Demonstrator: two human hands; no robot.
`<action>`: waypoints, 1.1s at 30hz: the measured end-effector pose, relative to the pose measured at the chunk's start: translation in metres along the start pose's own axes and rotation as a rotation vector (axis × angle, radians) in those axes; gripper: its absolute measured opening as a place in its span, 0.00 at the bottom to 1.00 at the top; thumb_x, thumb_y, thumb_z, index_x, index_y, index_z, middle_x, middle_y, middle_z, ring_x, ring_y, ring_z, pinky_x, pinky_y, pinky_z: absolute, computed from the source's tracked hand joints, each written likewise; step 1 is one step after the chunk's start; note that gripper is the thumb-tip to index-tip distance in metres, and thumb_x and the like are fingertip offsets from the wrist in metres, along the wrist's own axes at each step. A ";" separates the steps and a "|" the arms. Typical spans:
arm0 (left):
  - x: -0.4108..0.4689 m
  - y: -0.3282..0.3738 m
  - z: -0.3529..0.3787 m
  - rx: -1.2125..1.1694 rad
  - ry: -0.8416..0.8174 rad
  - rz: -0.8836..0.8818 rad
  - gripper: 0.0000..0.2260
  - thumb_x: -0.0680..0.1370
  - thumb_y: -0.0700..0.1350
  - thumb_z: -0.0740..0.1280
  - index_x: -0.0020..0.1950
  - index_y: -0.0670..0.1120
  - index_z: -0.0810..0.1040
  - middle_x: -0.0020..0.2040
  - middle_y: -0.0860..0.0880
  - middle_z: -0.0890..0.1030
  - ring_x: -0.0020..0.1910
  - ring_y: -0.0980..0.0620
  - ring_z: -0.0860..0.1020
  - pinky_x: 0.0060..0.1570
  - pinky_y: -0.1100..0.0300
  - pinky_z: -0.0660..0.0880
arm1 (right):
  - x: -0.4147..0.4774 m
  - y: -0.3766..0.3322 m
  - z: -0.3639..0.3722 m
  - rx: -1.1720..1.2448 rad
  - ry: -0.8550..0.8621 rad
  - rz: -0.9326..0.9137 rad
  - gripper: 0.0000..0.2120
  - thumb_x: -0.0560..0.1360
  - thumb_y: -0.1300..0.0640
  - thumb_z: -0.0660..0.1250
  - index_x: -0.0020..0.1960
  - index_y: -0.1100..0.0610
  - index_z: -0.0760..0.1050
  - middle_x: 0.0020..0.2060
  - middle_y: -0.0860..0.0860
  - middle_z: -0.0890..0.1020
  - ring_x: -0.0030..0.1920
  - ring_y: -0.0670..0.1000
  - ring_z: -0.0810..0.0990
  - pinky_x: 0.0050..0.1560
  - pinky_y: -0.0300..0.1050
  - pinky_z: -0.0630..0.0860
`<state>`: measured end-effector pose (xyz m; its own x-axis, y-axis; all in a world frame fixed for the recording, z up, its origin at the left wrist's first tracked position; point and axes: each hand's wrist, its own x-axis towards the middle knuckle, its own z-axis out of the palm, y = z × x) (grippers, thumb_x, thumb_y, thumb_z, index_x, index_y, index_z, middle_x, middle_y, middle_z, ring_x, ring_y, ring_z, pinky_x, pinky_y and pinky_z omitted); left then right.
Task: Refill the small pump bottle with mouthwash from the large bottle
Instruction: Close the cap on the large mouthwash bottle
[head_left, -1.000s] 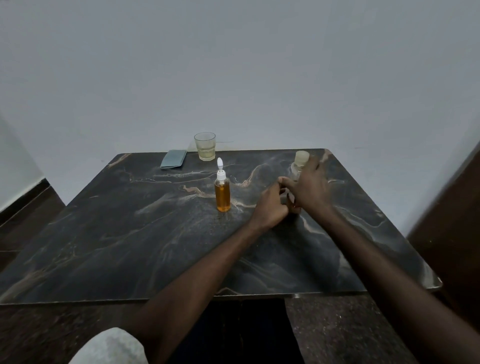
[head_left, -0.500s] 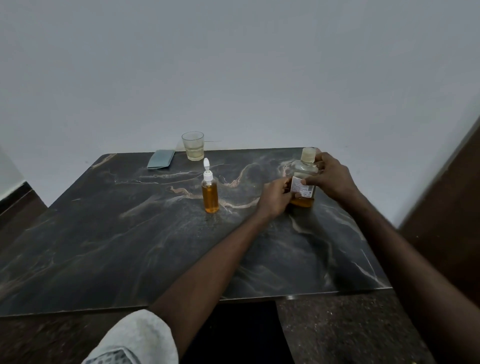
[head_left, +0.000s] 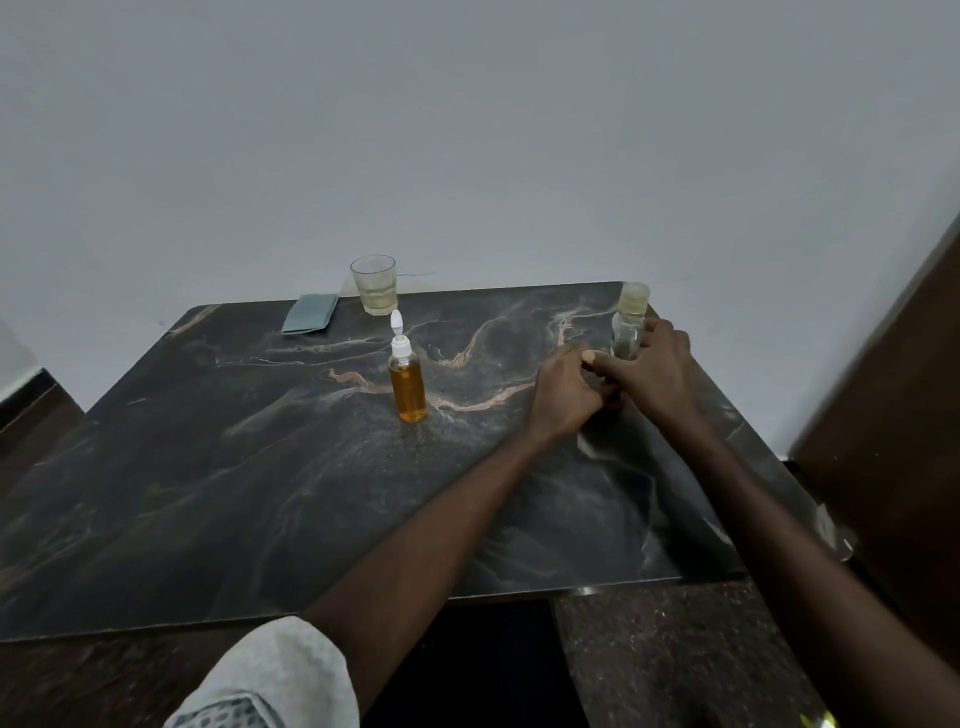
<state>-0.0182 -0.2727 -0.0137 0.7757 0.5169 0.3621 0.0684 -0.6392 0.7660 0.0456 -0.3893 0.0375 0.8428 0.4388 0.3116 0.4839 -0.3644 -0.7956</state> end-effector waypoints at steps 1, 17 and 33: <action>0.001 -0.003 -0.004 -0.002 -0.034 0.001 0.12 0.74 0.41 0.76 0.56 0.45 0.82 0.55 0.48 0.79 0.52 0.50 0.79 0.52 0.56 0.80 | 0.001 0.002 0.000 0.016 0.021 -0.009 0.30 0.70 0.48 0.80 0.65 0.59 0.73 0.60 0.57 0.80 0.53 0.52 0.82 0.51 0.44 0.82; 0.003 0.001 -0.002 -0.145 -0.109 -0.058 0.20 0.77 0.39 0.76 0.67 0.43 0.78 0.64 0.44 0.83 0.62 0.49 0.83 0.62 0.53 0.82 | 0.044 0.028 -0.028 0.199 -0.282 0.110 0.23 0.78 0.65 0.69 0.71 0.59 0.69 0.67 0.58 0.77 0.66 0.58 0.78 0.66 0.60 0.79; 0.001 0.043 -0.142 0.095 0.644 0.350 0.18 0.77 0.27 0.63 0.62 0.40 0.80 0.58 0.46 0.83 0.58 0.51 0.81 0.61 0.66 0.76 | -0.048 -0.079 0.054 0.339 0.657 -0.329 0.16 0.65 0.70 0.54 0.50 0.59 0.70 0.47 0.52 0.72 0.45 0.46 0.69 0.51 0.33 0.67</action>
<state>-0.1037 -0.2191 0.0954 0.2422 0.4867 0.8393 -0.0387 -0.8596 0.5096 -0.0461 -0.3374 0.0571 0.6868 -0.1306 0.7150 0.7224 0.0143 -0.6913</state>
